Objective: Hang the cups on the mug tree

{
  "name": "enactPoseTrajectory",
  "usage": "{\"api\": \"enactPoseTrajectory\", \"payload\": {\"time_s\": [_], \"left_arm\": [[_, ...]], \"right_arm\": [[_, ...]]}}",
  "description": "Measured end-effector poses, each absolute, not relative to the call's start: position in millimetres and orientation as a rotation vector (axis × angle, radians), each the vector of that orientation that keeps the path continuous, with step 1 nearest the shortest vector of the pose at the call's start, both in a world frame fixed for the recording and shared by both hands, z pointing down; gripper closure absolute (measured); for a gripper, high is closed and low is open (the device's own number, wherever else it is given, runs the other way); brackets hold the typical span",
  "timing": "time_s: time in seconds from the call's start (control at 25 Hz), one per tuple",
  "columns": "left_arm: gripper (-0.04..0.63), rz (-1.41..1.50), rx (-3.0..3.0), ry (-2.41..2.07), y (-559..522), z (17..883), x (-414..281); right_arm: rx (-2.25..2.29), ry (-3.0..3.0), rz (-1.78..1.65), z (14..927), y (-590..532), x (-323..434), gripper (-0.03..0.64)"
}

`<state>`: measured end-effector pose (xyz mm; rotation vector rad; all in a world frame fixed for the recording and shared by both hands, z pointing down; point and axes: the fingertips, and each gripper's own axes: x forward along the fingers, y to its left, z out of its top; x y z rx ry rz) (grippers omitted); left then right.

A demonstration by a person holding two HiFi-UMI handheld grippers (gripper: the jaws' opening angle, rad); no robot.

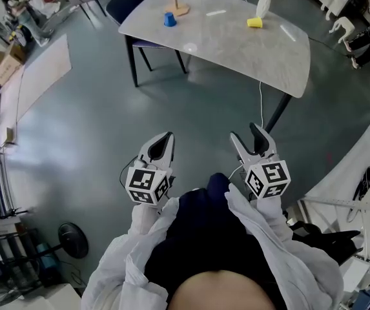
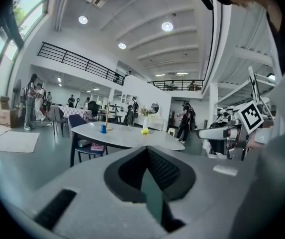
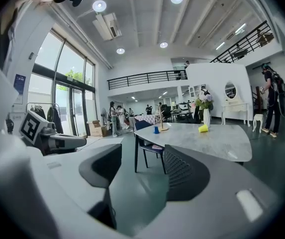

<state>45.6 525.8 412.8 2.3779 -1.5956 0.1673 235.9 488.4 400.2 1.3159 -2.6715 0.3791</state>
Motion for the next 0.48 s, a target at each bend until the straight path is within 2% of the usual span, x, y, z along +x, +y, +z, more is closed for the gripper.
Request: {"api": "enactPoseTrajectory", "payload": {"time_s": [0.48], "left_arm": [[0.594, 0.158, 2.312, -1.678, 502, 422, 11]], "right_arm": [[1.276, -2.716, 0.392, 407, 446, 211, 0.350]]}}
